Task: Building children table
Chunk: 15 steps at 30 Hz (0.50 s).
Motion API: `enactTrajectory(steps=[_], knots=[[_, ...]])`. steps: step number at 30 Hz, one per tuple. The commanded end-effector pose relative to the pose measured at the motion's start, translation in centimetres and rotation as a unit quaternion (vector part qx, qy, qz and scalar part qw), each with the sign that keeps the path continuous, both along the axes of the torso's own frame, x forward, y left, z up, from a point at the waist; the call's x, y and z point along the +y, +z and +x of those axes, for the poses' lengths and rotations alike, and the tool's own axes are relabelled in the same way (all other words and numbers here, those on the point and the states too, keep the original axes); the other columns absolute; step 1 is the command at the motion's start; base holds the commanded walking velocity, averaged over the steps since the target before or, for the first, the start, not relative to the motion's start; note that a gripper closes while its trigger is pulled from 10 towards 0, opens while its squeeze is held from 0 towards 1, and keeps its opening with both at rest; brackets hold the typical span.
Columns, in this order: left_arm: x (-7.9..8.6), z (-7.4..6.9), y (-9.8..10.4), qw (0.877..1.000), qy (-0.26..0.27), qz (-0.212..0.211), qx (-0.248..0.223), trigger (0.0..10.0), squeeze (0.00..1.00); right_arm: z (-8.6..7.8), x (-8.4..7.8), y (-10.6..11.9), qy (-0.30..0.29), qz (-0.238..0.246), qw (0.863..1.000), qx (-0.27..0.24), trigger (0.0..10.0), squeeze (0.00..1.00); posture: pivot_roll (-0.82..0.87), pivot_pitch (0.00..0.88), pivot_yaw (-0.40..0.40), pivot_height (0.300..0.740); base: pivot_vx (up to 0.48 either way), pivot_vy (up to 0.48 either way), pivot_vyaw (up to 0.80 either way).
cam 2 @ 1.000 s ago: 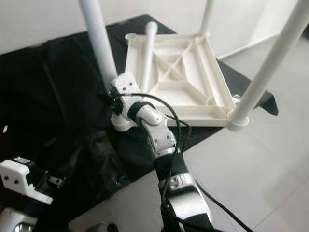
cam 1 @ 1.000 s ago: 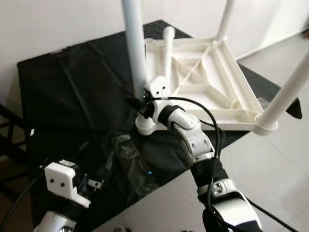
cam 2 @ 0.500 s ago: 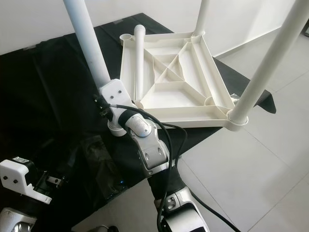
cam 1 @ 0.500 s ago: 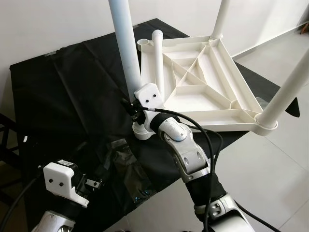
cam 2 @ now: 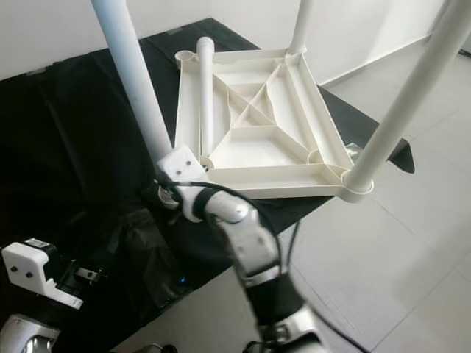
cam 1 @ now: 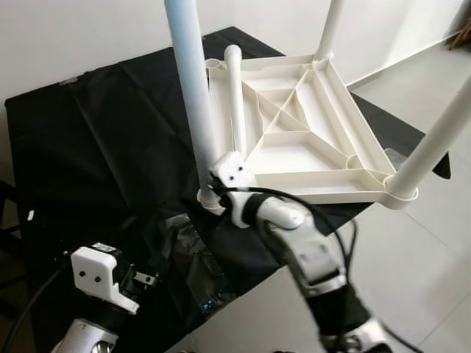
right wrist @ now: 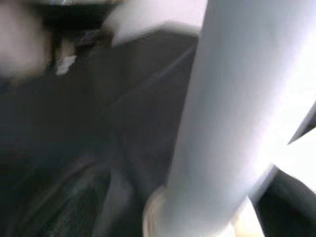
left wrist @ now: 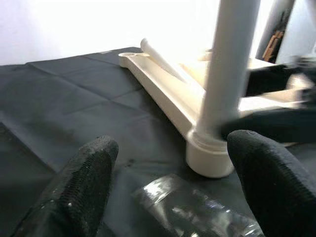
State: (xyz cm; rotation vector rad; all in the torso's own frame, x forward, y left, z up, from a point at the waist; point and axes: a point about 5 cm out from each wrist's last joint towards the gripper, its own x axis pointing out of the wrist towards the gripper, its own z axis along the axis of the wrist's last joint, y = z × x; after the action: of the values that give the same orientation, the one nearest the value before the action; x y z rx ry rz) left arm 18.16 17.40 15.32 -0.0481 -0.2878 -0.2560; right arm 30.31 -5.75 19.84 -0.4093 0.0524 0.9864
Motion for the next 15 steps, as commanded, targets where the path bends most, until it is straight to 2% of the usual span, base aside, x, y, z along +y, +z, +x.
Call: enactTrajectory(steps=[1, 2, 4, 5, 6, 7, 8, 9, 10, 11, 15], knots=[[0.1, 0.0, -0.4, 1.000, 0.004, 0.000, 0.006, 10.0, 0.00, -1.2, 0.0, -0.6, 0.066, -0.036, 0.997, 0.032, 10.0, 1.00, 0.04, 0.141, 0.007, 0.740, 0.000, 0.000, 0.00], [0.1, 0.0, -0.4, 1.000, 0.004, 0.000, 0.006, 10.0, 0.00, -1.2, 0.0, -0.6, 0.066, -0.036, 0.997, 0.032, 10.0, 1.00, 0.04, 0.141, 0.007, 0.740, 0.000, 0.000, 0.00], [0.0, 0.1, -0.5, 1.000, 0.005, 0.000, 0.005, 10.0, 0.00, -1.3, -2.4, -1.3, 0.086, -0.104, 0.990, 0.051, 10.0, 1.00, 0.03, 0.136, 0.005, 0.740, 0.000, 0.000, 0.00], [0.0, 0.1, -0.5, 1.000, 0.005, 0.000, 0.005, 10.0, 0.00, -1.3, -2.4, -1.3, 0.086, -0.104, 0.990, 0.051, 10.0, 1.00, 0.03, 0.136, 0.005, 0.740, 0.000, 0.000, 0.00], [0.0, 0.2, -0.5, 1.000, 0.005, -0.001, 0.004, 10.0, 0.00, -1.4, -3.5, -1.7, 0.096, -0.137, 0.984, 0.060, 10.0, 1.00, 0.03, 0.130, 0.008, 0.740, 0.000, 0.000, 0.00], [0.0, 0.2, -0.6, 1.000, 0.004, -0.001, 0.004, 10.0, 0.00, -1.3, -4.6, -2.0, 0.101, -0.170, 0.978, 0.062, 10.0, 0.80, 0.03, 0.129, 0.008, 0.740, 0.000, 0.000, 0.00], [0.0, 0.2, -0.6, 1.000, 0.004, -0.001, 0.004, 10.0, 0.00, -1.3, -4.6, -2.0, 0.101, -0.170, 0.978, 0.062, 10.0, 0.80, 0.03, 0.129, 0.008, 0.740, 0.000, 0.000, 0.00], [0.0, 0.3, -0.6, 1.000, 0.004, -0.001, 0.003, 10.0, 0.00, -1.0, -5.4, -2.0, 0.093, -0.192, 0.975, 0.054, 10.0, 0.36, 0.03, 0.125, 0.007, 0.740, 0.000, 0.000, 0.00], [0.0, 0.3, -0.7, 1.000, 0.003, -0.001, 0.003, 10.0, 0.00, -0.6, -5.8, -1.9, 0.079, -0.198, 0.976, 0.052, 10.0, 0.03, 0.03, 0.125, 0.007, 0.740, 0.000, 0.000, 0.00], [0.0, 0.3, -0.7, 1.000, 0.003, -0.001, 0.003, 10.0, 0.00, -0.3, -6.1, -1.5, 0.070, -0.196, 0.977, 0.053, 10.0, 0.00, 0.03, 0.125, 0.007, 0.740, 0.000, 0.000, 0.00], [0.0, 0.4, -0.7, 1.000, 0.002, 0.000, 0.002, 10.0, 0.00, -0.2, -6.7, -1.0, 0.075, -0.202, 0.974, 0.064, 10.0, 0.00, 0.03, 0.124, 0.009, 0.740, 0.000, 0.000, 0.00]])
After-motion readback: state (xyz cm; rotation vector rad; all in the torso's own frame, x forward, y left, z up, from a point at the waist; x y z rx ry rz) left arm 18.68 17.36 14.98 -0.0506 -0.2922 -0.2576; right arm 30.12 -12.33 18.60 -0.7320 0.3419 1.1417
